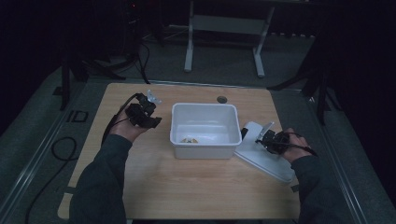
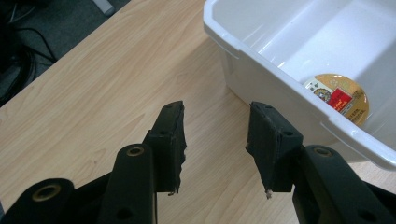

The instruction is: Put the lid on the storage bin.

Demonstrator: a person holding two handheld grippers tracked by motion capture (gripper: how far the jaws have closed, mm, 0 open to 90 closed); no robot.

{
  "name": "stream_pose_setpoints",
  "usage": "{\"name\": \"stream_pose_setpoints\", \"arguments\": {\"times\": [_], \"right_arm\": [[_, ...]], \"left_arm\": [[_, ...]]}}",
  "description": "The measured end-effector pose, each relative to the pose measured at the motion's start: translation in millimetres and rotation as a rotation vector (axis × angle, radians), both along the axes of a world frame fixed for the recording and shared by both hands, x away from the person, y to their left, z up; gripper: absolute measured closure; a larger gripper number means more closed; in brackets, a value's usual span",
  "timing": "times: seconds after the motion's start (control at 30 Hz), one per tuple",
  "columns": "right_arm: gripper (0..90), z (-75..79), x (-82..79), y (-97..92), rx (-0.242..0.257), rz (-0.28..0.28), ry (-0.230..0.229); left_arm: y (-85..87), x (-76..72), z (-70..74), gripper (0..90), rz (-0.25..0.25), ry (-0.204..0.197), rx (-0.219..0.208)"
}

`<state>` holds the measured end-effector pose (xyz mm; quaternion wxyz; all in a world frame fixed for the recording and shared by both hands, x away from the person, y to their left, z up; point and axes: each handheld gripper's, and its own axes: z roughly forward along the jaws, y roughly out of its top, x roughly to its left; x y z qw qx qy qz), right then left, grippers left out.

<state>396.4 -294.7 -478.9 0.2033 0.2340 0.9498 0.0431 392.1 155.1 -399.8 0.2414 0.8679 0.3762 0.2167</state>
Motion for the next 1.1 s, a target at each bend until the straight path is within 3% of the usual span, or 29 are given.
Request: {"name": "stream_pose_setpoints", "arguments": {"times": [0.4, 1.1], "right_arm": [[84.3, 3.8, 0.8, -5.4, 0.012, 0.019, 0.029], [84.4, 25.7, -2.6, -14.1, -0.005, 0.080, 0.000]], "left_arm": [[1.3, -0.7, 0.2, 56.0, 0.002, -0.008, -0.014], [4.1, -1.4, 0.1, 55.0, -0.001, -0.004, -0.028]]}}
